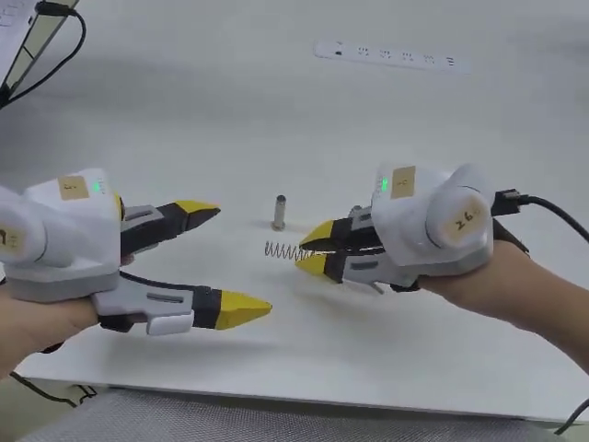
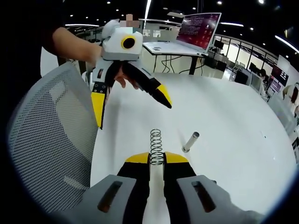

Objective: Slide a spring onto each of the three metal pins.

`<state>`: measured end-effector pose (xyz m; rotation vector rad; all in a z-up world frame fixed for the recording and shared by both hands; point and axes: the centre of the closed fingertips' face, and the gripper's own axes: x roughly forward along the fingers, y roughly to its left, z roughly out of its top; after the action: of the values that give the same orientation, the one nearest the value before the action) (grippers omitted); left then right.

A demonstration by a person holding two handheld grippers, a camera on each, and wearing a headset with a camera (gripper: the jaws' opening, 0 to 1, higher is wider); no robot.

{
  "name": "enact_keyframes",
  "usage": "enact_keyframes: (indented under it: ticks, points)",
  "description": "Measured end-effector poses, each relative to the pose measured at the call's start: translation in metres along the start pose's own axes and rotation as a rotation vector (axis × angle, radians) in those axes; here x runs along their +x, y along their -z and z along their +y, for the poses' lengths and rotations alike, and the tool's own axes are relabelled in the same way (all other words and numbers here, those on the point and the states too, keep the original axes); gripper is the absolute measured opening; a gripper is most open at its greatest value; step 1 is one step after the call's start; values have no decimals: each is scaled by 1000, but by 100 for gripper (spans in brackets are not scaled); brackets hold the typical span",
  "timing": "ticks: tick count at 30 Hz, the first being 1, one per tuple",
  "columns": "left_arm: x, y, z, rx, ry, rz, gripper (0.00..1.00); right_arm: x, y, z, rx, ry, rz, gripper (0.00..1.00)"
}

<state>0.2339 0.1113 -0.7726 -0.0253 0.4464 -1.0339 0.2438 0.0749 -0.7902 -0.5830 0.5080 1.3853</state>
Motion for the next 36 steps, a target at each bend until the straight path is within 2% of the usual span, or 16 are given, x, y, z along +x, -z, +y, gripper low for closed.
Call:
enact_keyframes:
  ticks: [2,7,15,23,36]
  points:
    - [2,0,-4,-29,32,4,66,-2,-1,0,-6,-3,-6,8]
    - [8,-6,-7,-7,51,-9,61,-5,-4,3,-16,-17,-13,8]
    - [19,-15,-10,17,102,-12,46,-10,-10,9,-49,-38,-24,8]
    - [27,-21,-15,21,146,-26,31,-16,-15,12,-45,-46,-46,8]
    - [32,-22,-23,33,194,-12,21,-23,-16,16,-43,-67,-62,8]
